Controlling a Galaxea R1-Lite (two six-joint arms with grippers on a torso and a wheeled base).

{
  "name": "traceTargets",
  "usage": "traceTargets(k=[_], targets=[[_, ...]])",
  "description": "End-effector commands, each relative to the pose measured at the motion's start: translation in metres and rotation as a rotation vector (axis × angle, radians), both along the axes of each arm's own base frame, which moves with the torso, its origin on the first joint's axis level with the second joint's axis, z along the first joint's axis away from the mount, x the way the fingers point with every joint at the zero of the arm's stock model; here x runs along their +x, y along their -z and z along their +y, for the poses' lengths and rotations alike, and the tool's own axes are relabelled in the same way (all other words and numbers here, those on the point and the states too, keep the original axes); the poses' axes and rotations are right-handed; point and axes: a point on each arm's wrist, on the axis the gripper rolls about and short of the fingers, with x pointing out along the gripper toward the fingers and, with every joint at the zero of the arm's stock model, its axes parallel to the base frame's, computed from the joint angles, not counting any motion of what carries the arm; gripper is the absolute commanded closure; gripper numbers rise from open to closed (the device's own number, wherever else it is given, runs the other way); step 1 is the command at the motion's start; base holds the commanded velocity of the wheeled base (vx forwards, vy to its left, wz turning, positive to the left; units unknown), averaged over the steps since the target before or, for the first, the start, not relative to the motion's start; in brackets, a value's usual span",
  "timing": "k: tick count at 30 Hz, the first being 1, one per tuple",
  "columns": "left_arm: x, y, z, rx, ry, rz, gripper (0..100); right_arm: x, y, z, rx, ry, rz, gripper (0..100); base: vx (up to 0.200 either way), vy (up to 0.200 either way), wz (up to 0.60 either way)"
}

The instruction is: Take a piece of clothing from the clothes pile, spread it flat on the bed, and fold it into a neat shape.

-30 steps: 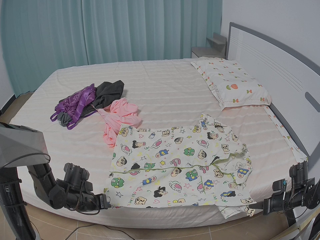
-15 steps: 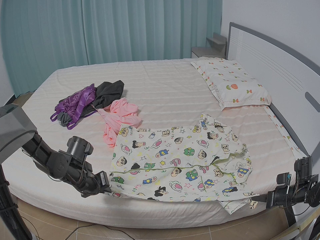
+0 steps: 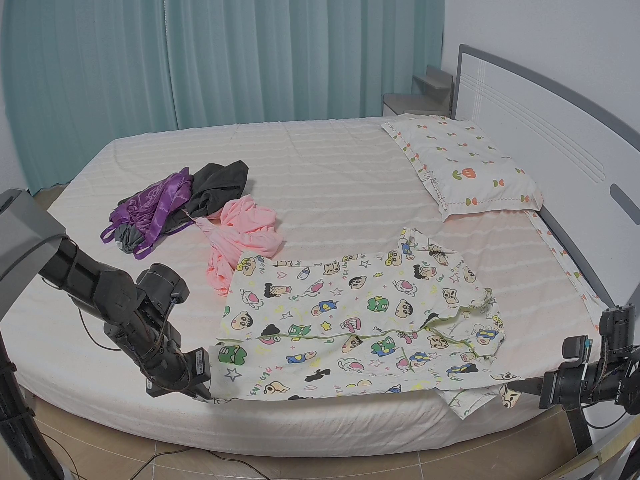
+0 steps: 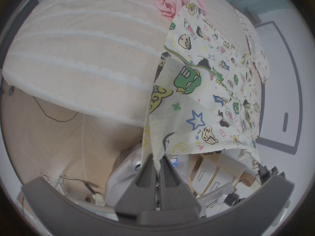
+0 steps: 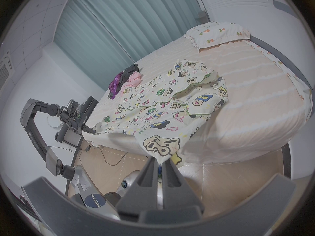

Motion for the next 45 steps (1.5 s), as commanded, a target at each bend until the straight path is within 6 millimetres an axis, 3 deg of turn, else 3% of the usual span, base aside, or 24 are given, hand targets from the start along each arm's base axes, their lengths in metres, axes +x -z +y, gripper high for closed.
traceTargets(k=[1, 6, 16, 21, 28, 37, 45], targets=[[0.004, 0.019, -0.002, 0.058, 0.030, 0.071, 100, -0.006, 0.004, 0.001, -0.006, -0.006, 0.027, 100, 0.000, 0.000, 0.00], [0.002, 0.020, -0.007, 0.084, 0.051, 0.069, 100, -0.005, 0.007, 0.001, -0.007, -0.011, 0.049, 100, 0.000, 0.000, 0.00], [0.046, -0.005, -0.020, 0.016, -0.136, -0.107, 100, 0.029, -0.009, 0.000, 0.020, 0.015, -0.043, 100, 0.000, 0.000, 0.00], [0.061, 0.001, -0.024, 0.010, -0.204, -0.117, 100, 0.053, -0.012, 0.000, 0.067, 0.055, -0.037, 100, 0.000, 0.000, 0.00], [0.074, 0.019, -0.022, 0.060, -0.237, -0.127, 100, 0.083, 0.005, 0.000, 0.056, 0.058, 0.001, 100, 0.000, 0.000, 0.00], [0.087, 0.034, -0.020, 0.070, -0.314, -0.185, 100, 0.117, 0.028, -0.002, 0.059, 0.091, -0.120, 100, 0.000, 0.000, 0.00], [0.096, 0.037, -0.023, 0.070, -0.326, -0.200, 100, 0.145, 0.050, -0.003, 0.043, 0.166, -0.179, 100, 0.000, 0.000, 0.00]])
